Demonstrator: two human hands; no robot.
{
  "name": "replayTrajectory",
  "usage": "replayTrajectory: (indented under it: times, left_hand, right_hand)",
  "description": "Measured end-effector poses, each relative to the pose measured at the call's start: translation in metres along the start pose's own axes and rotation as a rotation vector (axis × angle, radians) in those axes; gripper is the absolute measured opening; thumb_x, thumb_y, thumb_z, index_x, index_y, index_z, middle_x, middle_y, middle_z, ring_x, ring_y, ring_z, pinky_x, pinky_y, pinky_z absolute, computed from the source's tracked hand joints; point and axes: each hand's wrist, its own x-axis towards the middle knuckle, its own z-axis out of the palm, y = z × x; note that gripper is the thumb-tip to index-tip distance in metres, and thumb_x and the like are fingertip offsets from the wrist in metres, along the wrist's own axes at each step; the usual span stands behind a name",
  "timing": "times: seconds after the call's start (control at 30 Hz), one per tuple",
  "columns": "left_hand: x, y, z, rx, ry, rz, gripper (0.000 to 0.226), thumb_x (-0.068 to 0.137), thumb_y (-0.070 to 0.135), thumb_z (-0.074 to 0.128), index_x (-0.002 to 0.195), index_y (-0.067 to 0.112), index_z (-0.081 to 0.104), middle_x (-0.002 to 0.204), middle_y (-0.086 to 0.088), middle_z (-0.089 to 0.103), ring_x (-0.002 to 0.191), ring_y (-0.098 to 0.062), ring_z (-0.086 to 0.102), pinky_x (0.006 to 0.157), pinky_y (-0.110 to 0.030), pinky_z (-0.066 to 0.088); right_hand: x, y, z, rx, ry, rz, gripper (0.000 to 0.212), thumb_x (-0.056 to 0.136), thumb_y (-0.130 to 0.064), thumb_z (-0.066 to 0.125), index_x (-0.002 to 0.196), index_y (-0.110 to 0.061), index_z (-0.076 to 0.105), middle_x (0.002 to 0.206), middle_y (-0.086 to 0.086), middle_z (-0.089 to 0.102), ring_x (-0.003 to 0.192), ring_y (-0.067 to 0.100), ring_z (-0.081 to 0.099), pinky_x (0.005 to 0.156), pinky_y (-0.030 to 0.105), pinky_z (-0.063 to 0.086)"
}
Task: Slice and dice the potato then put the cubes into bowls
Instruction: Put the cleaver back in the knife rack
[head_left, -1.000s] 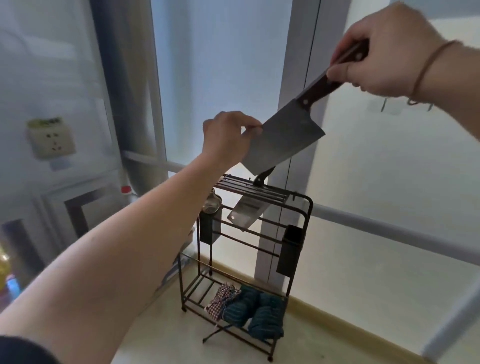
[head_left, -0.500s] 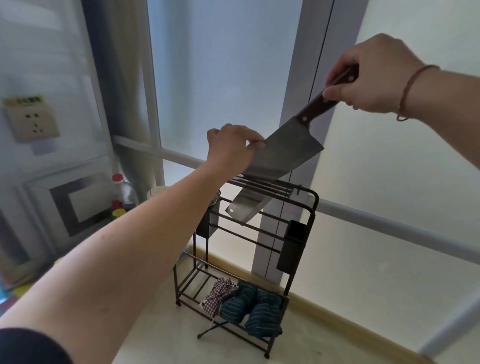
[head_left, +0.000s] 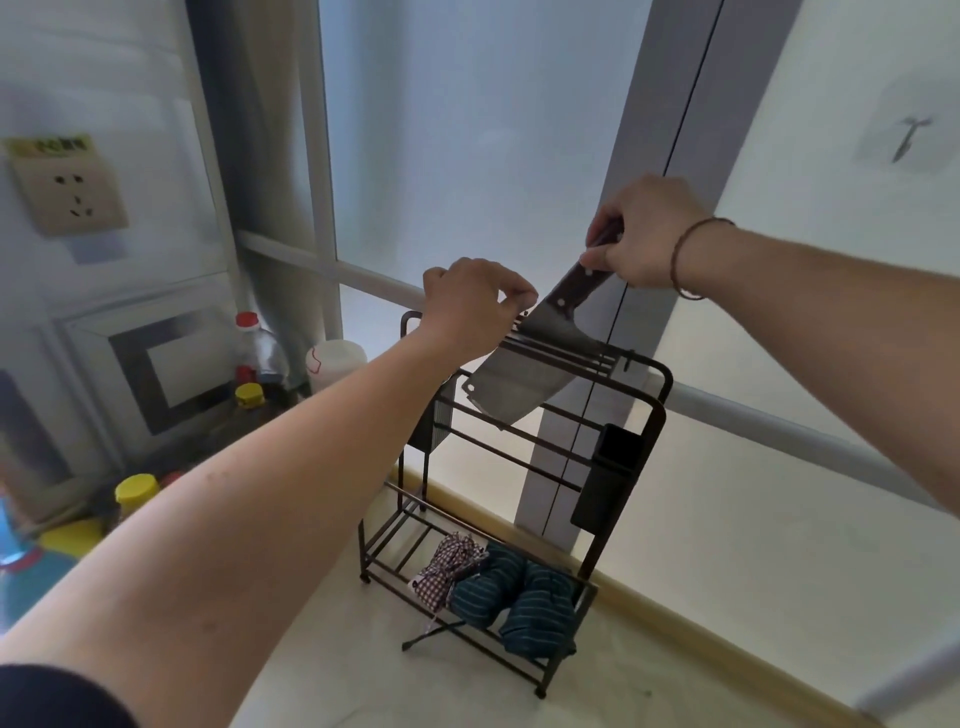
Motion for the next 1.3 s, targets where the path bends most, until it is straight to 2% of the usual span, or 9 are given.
replayTrajectory:
  times: [0.17,0.3,0.43,0.57,0.67,0.8,1.0,1.17,1.3]
  left_hand:
    - [-0.004,-0.008,0.008,-0.014,0.006,0.018,0.019,0.102,0.038,0.059,0.102,0.037,0.078,0.111,0.014,0.073,0.108,-0.013,0.06,0.098,-0.04,0.037]
    - [-0.009,-0.012,0.013,-0.056,0.015,0.024,0.018,0.101,0.036,0.061,0.101,0.036,0.079,0.106,0.013,0.074,0.107,-0.014,0.061,0.098,-0.04,0.036]
    - [-0.014,-0.015,0.018,-0.083,0.027,0.039,0.019,0.1,0.034,0.061,0.101,0.033,0.08,0.104,0.011,0.074,0.107,-0.018,0.061,0.101,-0.048,0.04]
    - [-0.017,-0.016,0.023,-0.112,0.04,0.041,0.019,0.1,0.033,0.062,0.102,0.03,0.08,0.105,0.008,0.074,0.108,-0.021,0.061,0.101,-0.051,0.042]
    - [-0.018,-0.015,0.023,-0.109,0.051,0.051,0.019,0.1,0.032,0.062,0.103,0.029,0.08,0.106,0.007,0.074,0.109,-0.021,0.06,0.101,-0.051,0.043]
    - [-0.02,-0.014,0.022,-0.096,0.056,0.055,0.02,0.101,0.034,0.061,0.105,0.029,0.079,0.108,0.008,0.074,0.11,-0.021,0.059,0.102,-0.052,0.041]
    - [-0.025,-0.013,0.022,-0.075,0.056,0.057,0.021,0.102,0.032,0.059,0.111,0.027,0.078,0.112,0.007,0.072,0.114,-0.02,0.056,0.104,-0.049,0.039]
    - [-0.032,-0.01,0.021,-0.112,0.069,0.079,0.024,0.101,0.03,0.061,0.12,0.026,0.074,0.123,0.005,0.069,0.119,-0.021,0.054,0.106,-0.05,0.039]
    - [-0.041,-0.002,0.024,-0.159,0.109,0.062,0.033,0.1,0.028,0.06,0.132,0.024,0.067,0.133,0.005,0.065,0.128,-0.02,0.051,0.112,-0.05,0.038]
  right_hand:
    - [0.002,-0.008,0.022,-0.02,-0.002,-0.007,0.022,0.09,-0.025,0.069,0.107,-0.011,0.071,0.107,0.006,0.065,0.089,0.016,0.053,0.078,0.024,0.04]
    - [0.001,-0.009,0.035,-0.002,0.033,0.003,0.02,0.088,-0.024,0.07,0.105,-0.013,0.07,0.121,0.012,0.057,0.103,0.023,0.054,0.085,0.029,0.044]
    - [-0.002,-0.01,0.042,0.012,0.085,0.014,0.021,0.089,-0.02,0.071,0.108,-0.011,0.067,0.129,0.013,0.042,0.091,0.021,0.048,0.086,0.027,0.043]
    - [-0.003,-0.008,0.046,0.043,0.089,0.002,0.021,0.089,-0.01,0.07,0.11,-0.009,0.065,0.13,0.01,0.035,0.093,0.022,0.052,0.087,0.022,0.04]
    - [-0.002,-0.009,0.046,0.007,0.048,-0.011,0.025,0.09,-0.011,0.068,0.114,-0.013,0.062,0.132,0.01,0.034,0.09,0.021,0.049,0.084,0.024,0.04]
    - [0.001,-0.01,0.045,-0.033,0.009,-0.014,0.029,0.089,-0.017,0.068,0.117,-0.018,0.059,0.132,0.009,0.036,0.09,0.026,0.056,0.082,0.033,0.05]
    - [0.003,-0.007,0.048,-0.06,0.01,-0.015,0.037,0.09,-0.019,0.067,0.124,-0.024,0.054,0.133,0.008,0.037,0.089,0.026,0.055,0.077,0.034,0.05]
    - [-0.002,-0.002,0.047,-0.019,0.014,-0.038,0.053,0.089,-0.022,0.068,0.137,-0.028,0.045,0.139,0.01,0.036,0.11,0.031,0.055,0.093,0.04,0.049]
    - [-0.015,0.001,0.043,0.048,0.091,-0.127,0.057,0.088,-0.024,0.069,0.139,-0.028,0.044,0.142,0.01,0.039,0.121,0.031,0.05,0.102,0.037,0.045]
